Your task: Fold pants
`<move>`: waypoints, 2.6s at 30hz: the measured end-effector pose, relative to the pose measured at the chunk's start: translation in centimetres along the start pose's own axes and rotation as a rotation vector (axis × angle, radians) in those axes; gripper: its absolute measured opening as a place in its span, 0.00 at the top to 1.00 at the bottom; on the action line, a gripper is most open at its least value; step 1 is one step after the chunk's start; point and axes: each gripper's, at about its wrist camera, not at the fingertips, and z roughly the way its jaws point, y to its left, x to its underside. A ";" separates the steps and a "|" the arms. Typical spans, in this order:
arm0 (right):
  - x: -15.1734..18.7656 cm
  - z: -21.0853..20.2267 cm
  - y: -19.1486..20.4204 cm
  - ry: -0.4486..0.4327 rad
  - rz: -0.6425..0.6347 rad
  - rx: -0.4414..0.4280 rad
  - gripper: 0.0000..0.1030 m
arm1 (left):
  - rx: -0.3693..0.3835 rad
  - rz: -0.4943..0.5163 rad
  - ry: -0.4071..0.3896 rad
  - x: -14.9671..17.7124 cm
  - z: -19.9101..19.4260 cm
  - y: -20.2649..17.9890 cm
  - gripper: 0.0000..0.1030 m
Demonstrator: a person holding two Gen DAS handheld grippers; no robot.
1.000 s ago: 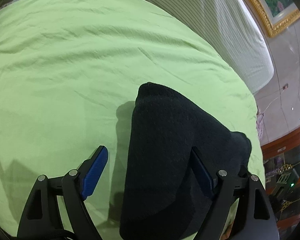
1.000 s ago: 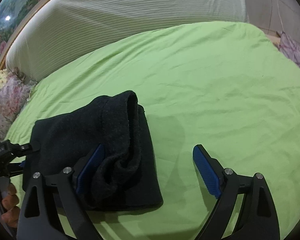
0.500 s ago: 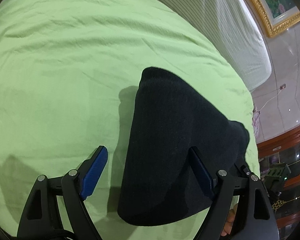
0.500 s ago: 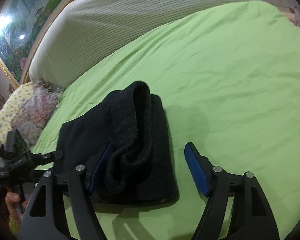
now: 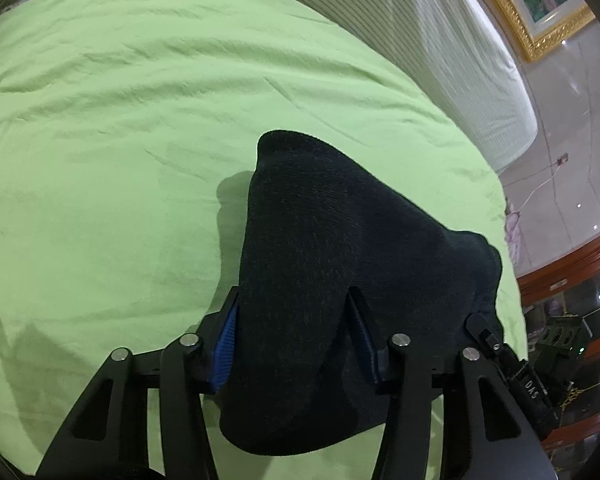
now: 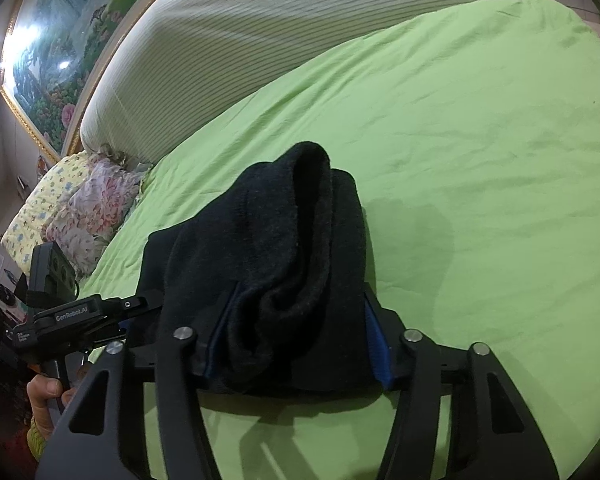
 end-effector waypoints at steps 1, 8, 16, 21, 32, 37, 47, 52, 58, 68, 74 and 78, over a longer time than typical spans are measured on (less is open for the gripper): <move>0.0 -0.1 0.2 -0.005 -0.002 -0.001 0.48 | 0.005 0.001 -0.003 0.0 -0.2 -0.1 0.55; -0.6 -1.1 3.0 -0.043 -0.025 -0.099 0.53 | 0.052 0.022 -0.046 0.2 -2.7 -0.6 0.65; -1.1 2.0 8.3 -0.007 -0.098 -0.172 0.54 | 0.011 0.012 -0.173 -1.1 -8.4 1.4 0.65; -1.3 5.0 10.8 0.019 -0.114 -0.197 0.54 | -0.030 -0.029 -0.223 -2.2 -10.3 3.9 0.65; -1.8 9.6 13.7 0.044 -0.156 -0.160 0.53 | -0.103 -0.068 -0.254 -5.2 -10.4 8.9 0.65; -1.3 10.4 12.3 0.070 -0.112 -0.121 0.43 | -0.125 -0.092 -0.235 -4.9 -9.3 10.9 0.58; 0.0 9.2 10.1 0.016 -0.134 -0.043 0.28 | -0.165 -0.077 -0.243 -2.8 -9.4 11.0 0.40; 0.1 8.8 9.4 -0.002 -0.120 -0.068 0.25 | -0.166 -0.087 -0.257 -1.9 -10.0 10.8 0.36; 0.6 7.8 8.8 -0.041 -0.101 -0.067 0.22 | -0.167 -0.069 -0.282 -1.1 -10.9 10.4 0.32; 2.3 5.5 10.2 -0.124 -0.192 -0.059 0.21 | -0.208 -0.006 -0.311 0.9 -12.4 9.2 0.26; 3.8 5.2 12.8 -0.129 -0.328 -0.037 0.17 | -0.261 0.049 -0.320 2.9 -13.0 8.3 0.23; 4.6 4.5 13.7 -0.155 -0.381 -0.029 0.14 | -0.300 0.091 -0.327 3.9 -13.4 7.6 0.22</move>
